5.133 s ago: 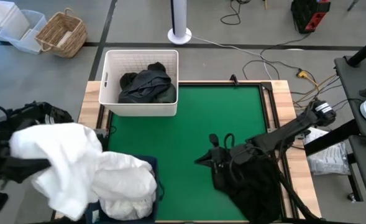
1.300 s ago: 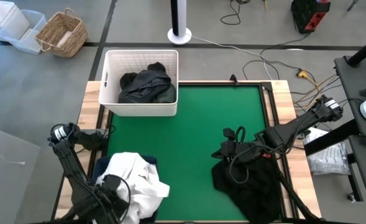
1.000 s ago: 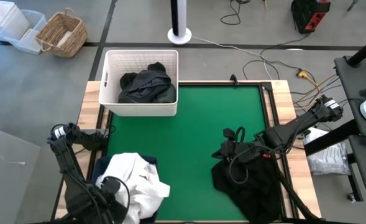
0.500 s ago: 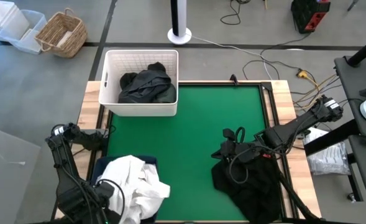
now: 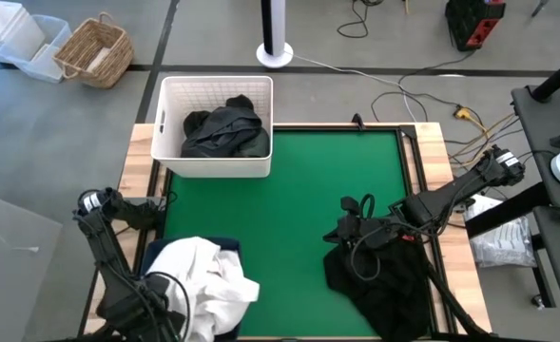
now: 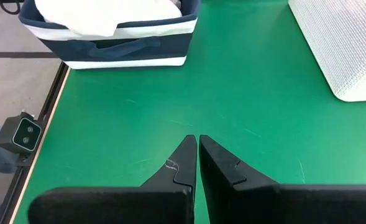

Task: Sort clothes
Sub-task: Put the white shirt into the blue bin

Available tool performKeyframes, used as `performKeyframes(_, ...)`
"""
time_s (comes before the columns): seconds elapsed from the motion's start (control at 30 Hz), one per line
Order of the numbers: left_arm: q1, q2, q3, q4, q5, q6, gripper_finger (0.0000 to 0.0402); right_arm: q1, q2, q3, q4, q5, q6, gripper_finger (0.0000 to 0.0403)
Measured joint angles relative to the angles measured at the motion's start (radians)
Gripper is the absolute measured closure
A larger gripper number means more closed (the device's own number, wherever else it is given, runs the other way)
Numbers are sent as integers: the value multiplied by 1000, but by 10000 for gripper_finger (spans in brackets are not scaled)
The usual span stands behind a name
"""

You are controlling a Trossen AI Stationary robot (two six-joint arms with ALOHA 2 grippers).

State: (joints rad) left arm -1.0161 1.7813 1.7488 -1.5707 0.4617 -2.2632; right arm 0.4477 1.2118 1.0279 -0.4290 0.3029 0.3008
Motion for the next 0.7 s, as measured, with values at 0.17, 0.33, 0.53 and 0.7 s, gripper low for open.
performKeyframes(0.17, -5, 0, -13, -1, 167, -72, 200, 0, 0, 0, 0, -4, 0, 392)
performKeyframes(0.33, -9, 0, 26, 0, 97, -49, 200, 0, 0, -1, 0, -16, 2, 392)
performKeyframes(0.53, -16, 0, 126, 0, -202, 40, 200, 0, 0, -2, 0, -16, 3, 392)
performKeyframes(0.7, -22, -2, 216, 0, -355, 65, 200, 0, 0, -2, 0, -17, 5, 392)
